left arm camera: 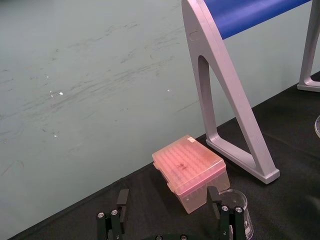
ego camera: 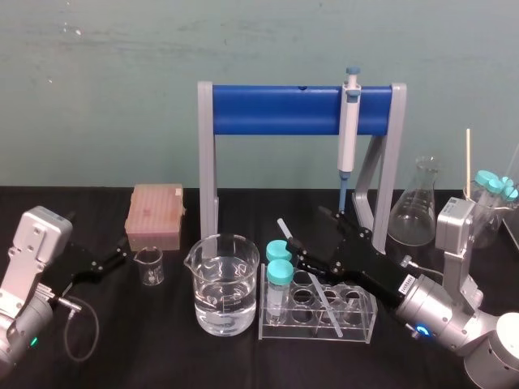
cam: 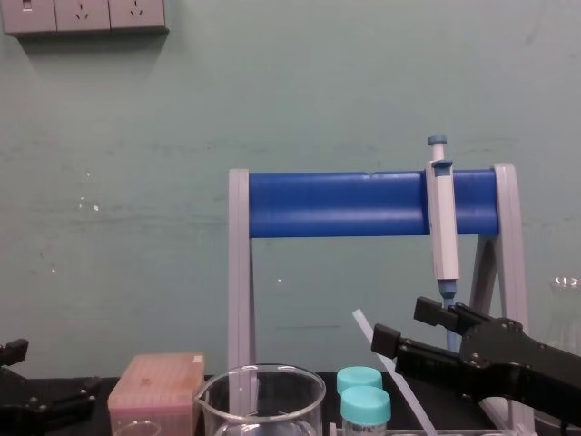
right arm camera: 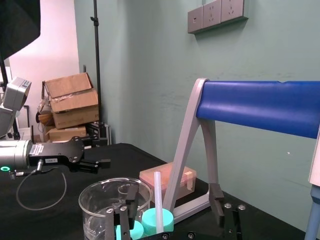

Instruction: Pick up the stirring rod with one hand, then place it down.

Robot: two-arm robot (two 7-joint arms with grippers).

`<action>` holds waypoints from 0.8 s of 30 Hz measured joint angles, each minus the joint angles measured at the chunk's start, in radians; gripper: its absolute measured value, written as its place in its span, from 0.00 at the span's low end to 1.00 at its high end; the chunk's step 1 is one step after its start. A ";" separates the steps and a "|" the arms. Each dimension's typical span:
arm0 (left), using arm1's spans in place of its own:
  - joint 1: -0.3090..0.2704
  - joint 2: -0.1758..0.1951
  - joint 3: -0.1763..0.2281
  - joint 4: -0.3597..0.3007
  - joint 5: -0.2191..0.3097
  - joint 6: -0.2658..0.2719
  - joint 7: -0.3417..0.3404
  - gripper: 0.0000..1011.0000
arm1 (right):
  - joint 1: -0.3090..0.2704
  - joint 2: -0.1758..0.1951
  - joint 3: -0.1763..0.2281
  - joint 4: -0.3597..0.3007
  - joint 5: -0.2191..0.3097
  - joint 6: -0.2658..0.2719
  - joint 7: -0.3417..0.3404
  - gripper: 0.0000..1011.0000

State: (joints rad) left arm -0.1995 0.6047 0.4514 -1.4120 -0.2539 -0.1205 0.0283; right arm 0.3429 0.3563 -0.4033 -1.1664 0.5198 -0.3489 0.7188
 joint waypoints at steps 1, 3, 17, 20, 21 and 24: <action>0.000 0.000 0.000 0.000 0.000 0.000 0.000 0.99 | 0.000 0.000 0.000 0.000 0.000 0.000 0.000 0.90; 0.000 0.000 0.000 0.000 0.000 0.000 0.000 0.99 | 0.000 0.000 0.000 0.000 0.000 0.000 0.000 0.96; 0.000 0.000 0.000 0.000 0.000 0.000 0.000 0.99 | -0.074 -0.009 0.149 -0.130 -0.128 0.139 -0.452 0.99; 0.000 0.000 0.000 0.000 0.000 0.000 0.000 0.99 | -0.089 -0.018 0.171 -0.135 -0.163 0.184 -0.542 0.99; 0.000 0.000 0.000 0.000 0.000 0.000 0.000 0.99 | -0.098 -0.023 0.184 -0.134 -0.178 0.209 -0.588 0.99; 0.000 0.000 0.000 0.000 0.000 0.000 0.000 0.99 | -0.110 -0.035 0.205 -0.124 -0.186 0.255 -0.639 0.99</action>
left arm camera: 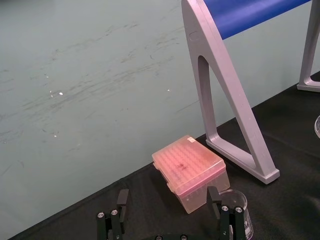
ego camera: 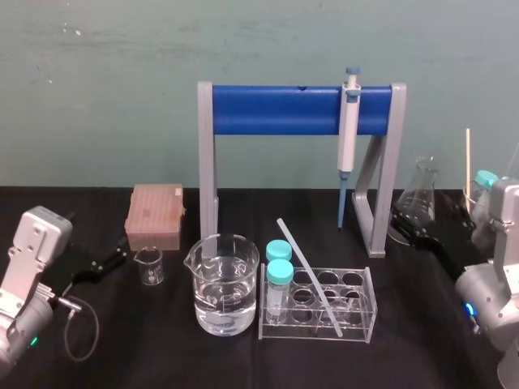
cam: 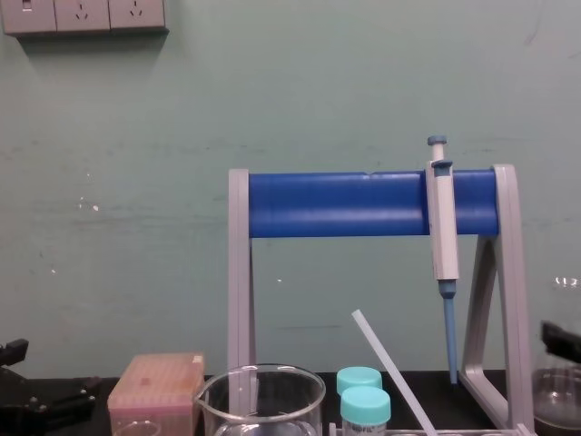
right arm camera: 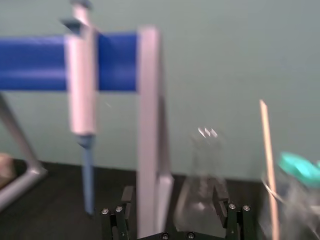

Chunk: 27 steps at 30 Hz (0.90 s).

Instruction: Pick up the stirring rod with one hand, then place it down.

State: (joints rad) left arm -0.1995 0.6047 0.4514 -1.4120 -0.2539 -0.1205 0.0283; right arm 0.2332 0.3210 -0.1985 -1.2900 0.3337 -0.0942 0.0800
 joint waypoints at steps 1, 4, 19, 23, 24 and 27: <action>0.000 0.000 0.000 0.000 0.000 0.000 0.000 0.99 | -0.002 -0.002 0.005 0.003 0.000 0.008 -0.007 0.99; 0.000 0.000 0.000 0.000 0.000 0.000 0.000 0.99 | -0.006 -0.011 0.016 0.014 0.000 0.042 -0.018 0.99; 0.000 0.000 0.000 0.000 0.000 0.000 0.000 0.99 | -0.007 -0.013 0.019 0.018 0.001 0.053 -0.019 0.99; 0.000 0.000 0.000 0.000 0.000 0.000 0.000 0.99 | -0.007 -0.013 0.019 0.017 0.001 0.051 -0.019 0.99; 0.000 0.000 0.000 0.000 0.000 0.000 0.000 0.99 | -0.007 -0.013 0.019 0.017 0.001 0.051 -0.019 0.99; 0.000 0.000 0.000 0.000 0.000 0.000 0.000 0.99 | -0.007 -0.012 0.019 0.016 0.001 0.050 -0.019 0.99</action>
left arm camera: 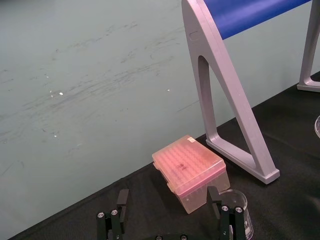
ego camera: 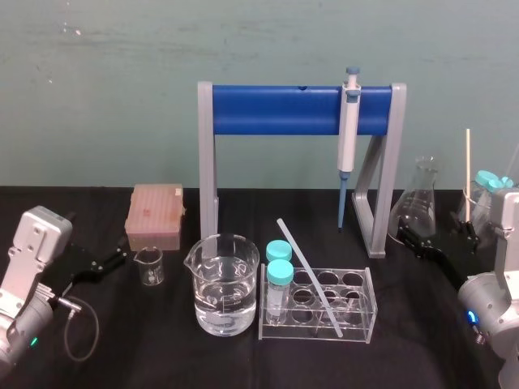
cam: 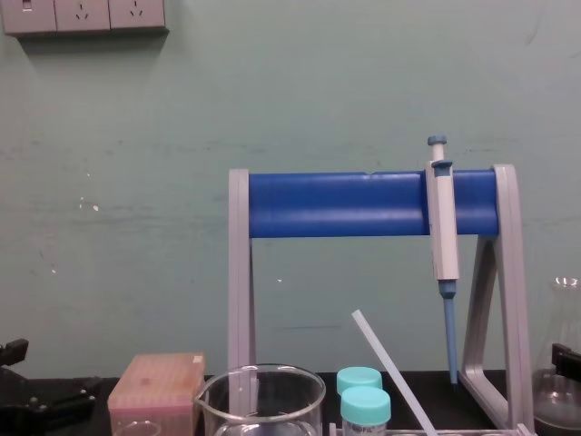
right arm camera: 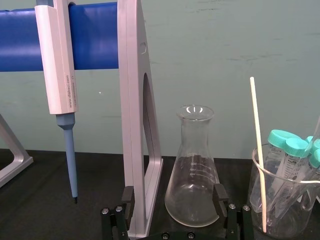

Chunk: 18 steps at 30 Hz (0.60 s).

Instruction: Pick up the stirring rod with one hand, then place it down.

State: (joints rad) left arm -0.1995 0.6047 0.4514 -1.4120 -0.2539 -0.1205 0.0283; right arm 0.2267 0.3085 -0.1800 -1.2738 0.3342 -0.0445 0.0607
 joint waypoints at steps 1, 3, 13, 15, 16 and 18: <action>0.000 0.000 0.000 0.000 0.000 0.000 0.000 0.99 | 0.000 0.000 0.000 0.000 0.000 0.000 0.000 0.99; 0.000 0.000 0.000 0.000 0.000 0.000 0.000 0.99 | 0.000 0.000 0.000 0.000 0.000 -0.001 0.000 0.99; 0.000 0.000 0.000 0.000 0.000 0.000 0.000 0.99 | 0.000 0.001 0.000 -0.001 0.000 -0.003 0.000 0.99; 0.000 0.000 0.000 0.000 0.000 0.000 0.000 0.99 | 0.000 0.001 0.000 -0.001 0.000 -0.003 0.000 0.99; 0.000 0.000 0.000 0.000 0.000 0.000 0.000 0.99 | 0.000 0.001 0.000 -0.001 0.000 -0.003 0.000 0.99; 0.000 0.000 0.000 0.000 0.000 0.000 0.000 0.99 | 0.000 0.001 0.000 -0.001 0.000 -0.003 0.000 0.99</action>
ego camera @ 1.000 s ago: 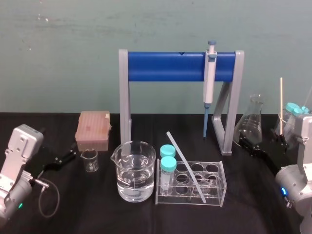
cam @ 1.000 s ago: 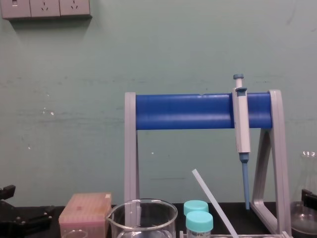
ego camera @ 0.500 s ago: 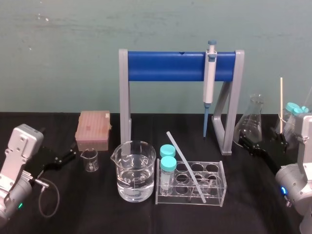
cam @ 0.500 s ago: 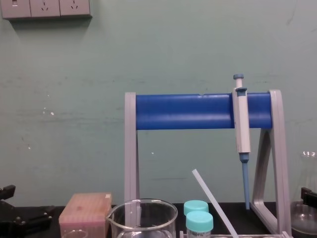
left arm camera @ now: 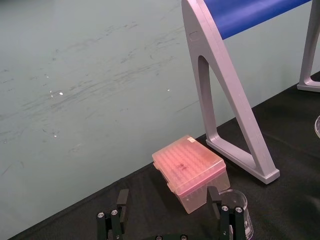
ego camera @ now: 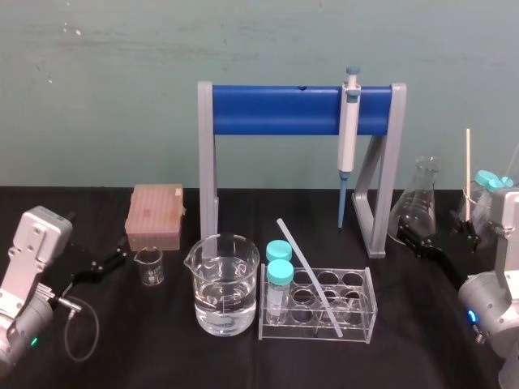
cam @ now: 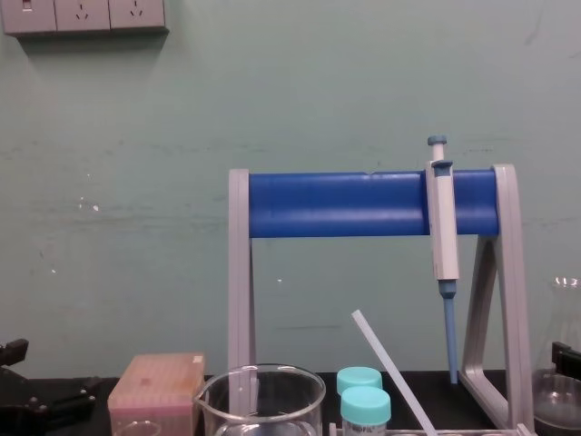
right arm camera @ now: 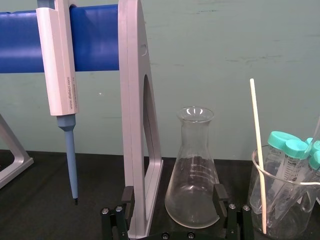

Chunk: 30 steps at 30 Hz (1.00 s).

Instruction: Pick up the stirring rod with one hand, then place it down.

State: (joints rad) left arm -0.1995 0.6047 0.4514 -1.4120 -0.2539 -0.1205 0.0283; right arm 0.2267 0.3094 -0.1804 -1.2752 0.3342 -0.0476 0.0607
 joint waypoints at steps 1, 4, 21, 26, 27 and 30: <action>0.000 0.000 0.000 0.000 0.000 0.000 0.000 0.99 | 0.000 0.000 0.000 0.000 0.000 0.000 0.000 0.99; 0.000 0.000 0.000 0.000 0.000 0.000 0.000 0.99 | 0.000 0.000 0.000 0.000 0.000 0.000 0.000 0.99; 0.000 0.000 0.000 0.000 0.000 0.000 0.000 0.99 | 0.000 0.000 0.000 0.000 0.000 0.000 0.000 0.99; 0.000 0.000 0.000 0.000 0.000 0.000 0.000 0.99 | 0.000 0.000 0.000 0.000 0.000 0.000 0.000 0.99; 0.000 0.000 0.000 0.000 0.000 0.000 0.000 0.99 | 0.000 0.000 0.000 0.000 0.000 0.000 0.000 0.99; 0.000 0.000 0.000 0.000 0.000 0.000 0.000 0.99 | 0.000 0.000 0.000 0.000 0.000 0.000 0.000 0.99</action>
State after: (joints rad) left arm -0.1996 0.6047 0.4514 -1.4120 -0.2539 -0.1205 0.0283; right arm 0.2268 0.3094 -0.1805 -1.2752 0.3342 -0.0477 0.0607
